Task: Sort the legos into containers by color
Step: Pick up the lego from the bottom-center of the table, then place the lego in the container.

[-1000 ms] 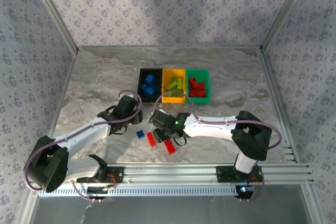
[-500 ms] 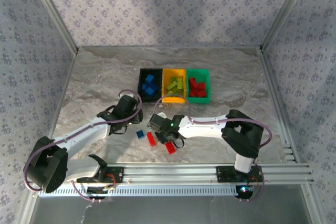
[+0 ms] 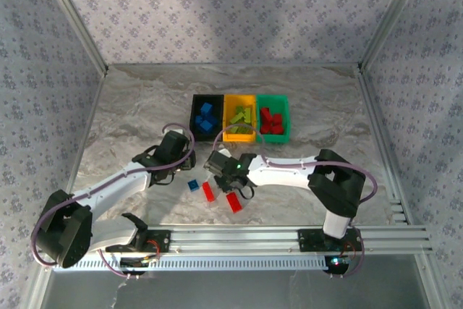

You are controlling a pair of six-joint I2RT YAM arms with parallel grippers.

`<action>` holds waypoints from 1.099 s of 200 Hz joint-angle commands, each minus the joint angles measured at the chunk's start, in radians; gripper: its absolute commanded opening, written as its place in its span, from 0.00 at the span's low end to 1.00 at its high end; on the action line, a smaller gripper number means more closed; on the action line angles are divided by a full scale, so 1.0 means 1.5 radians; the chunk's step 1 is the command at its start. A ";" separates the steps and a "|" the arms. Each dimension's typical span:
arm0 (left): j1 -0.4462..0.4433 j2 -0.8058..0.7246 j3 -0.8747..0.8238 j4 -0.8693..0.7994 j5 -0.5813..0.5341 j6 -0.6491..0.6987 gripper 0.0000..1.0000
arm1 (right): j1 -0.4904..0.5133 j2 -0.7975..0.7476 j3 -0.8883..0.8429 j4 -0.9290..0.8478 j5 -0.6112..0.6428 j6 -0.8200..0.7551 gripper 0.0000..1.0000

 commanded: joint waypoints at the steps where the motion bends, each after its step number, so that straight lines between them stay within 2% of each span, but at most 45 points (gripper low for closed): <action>1: 0.003 -0.023 0.011 -0.020 -0.008 0.007 0.56 | -0.027 -0.025 0.038 0.021 -0.006 -0.035 0.23; 61: 0.003 -0.053 -0.008 -0.060 0.018 -0.006 0.56 | -0.098 0.010 0.148 0.054 -0.040 -0.098 0.23; 114: 0.002 -0.061 -0.046 -0.042 0.081 -0.028 0.57 | -0.175 0.104 0.265 0.049 -0.088 -0.137 0.23; 220: 0.002 -0.094 -0.047 -0.075 0.103 -0.038 0.57 | -0.236 0.279 0.547 -0.028 -0.098 -0.193 0.26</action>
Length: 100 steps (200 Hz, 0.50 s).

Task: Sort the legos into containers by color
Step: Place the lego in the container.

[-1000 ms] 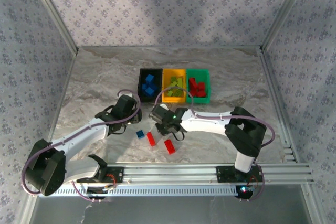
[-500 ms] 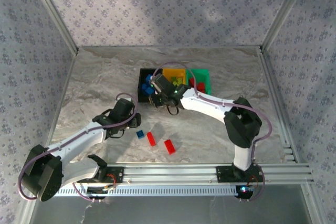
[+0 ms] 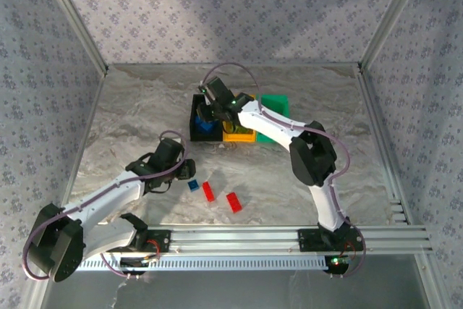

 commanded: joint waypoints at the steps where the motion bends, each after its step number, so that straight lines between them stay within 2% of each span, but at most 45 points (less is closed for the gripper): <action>1: 0.002 -0.021 0.002 -0.026 0.012 -0.012 0.57 | -0.017 0.035 0.054 -0.051 -0.005 -0.029 0.25; 28: 0.002 -0.048 -0.008 -0.030 0.022 -0.017 0.59 | -0.031 0.054 0.085 -0.062 -0.012 -0.032 0.26; 31: 0.002 -0.051 -0.010 -0.029 0.023 -0.017 0.66 | -0.033 0.056 0.088 -0.063 -0.012 -0.032 0.26; 35: 0.001 -0.055 -0.012 -0.027 0.025 -0.018 0.67 | -0.033 0.058 0.091 -0.064 -0.012 -0.032 0.26; 75: 0.002 -0.069 -0.026 -0.023 0.049 -0.015 0.68 | -0.037 0.097 0.145 -0.096 -0.006 -0.037 0.27; 100: 0.002 -0.056 -0.022 -0.018 0.071 -0.006 0.68 | -0.032 0.136 0.201 -0.148 0.037 -0.046 0.26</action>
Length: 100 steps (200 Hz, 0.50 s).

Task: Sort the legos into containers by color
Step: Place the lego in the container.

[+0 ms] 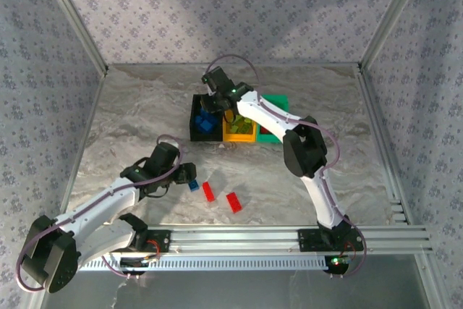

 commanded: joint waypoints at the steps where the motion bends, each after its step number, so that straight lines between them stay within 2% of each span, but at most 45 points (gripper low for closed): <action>1: 0.002 0.005 0.005 0.001 0.032 0.006 0.68 | 0.006 0.040 0.056 -0.070 0.035 -0.019 0.26; 50: 0.000 0.062 0.012 0.020 0.079 0.008 0.68 | 0.007 0.051 0.064 -0.088 0.089 -0.025 0.28; 76: -0.008 0.089 0.019 0.014 0.086 0.007 0.68 | 0.006 0.055 0.071 -0.092 0.067 -0.023 0.35; 100: -0.010 0.092 0.018 0.000 0.071 0.002 0.68 | 0.013 0.011 0.011 -0.041 0.039 -0.029 0.49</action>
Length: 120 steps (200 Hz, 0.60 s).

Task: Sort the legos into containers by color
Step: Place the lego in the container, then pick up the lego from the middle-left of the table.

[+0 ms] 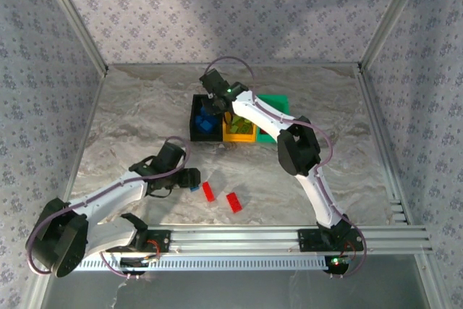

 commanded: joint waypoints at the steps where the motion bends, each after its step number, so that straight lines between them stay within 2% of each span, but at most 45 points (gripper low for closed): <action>1: -0.005 0.002 0.018 -0.011 0.003 0.000 0.68 | 0.008 -0.031 -0.037 0.035 -0.017 -0.006 0.49; 35: -0.005 0.013 0.016 -0.007 0.003 -0.004 0.69 | 0.013 -0.133 -0.140 0.109 -0.010 -0.002 0.57; 75: -0.008 0.044 0.028 -0.005 0.006 0.000 0.69 | 0.016 -0.258 -0.306 0.177 -0.013 -0.020 0.57; 120: -0.007 0.072 0.039 -0.013 -0.002 0.012 0.67 | 0.027 -0.389 -0.490 0.232 0.032 -0.044 0.58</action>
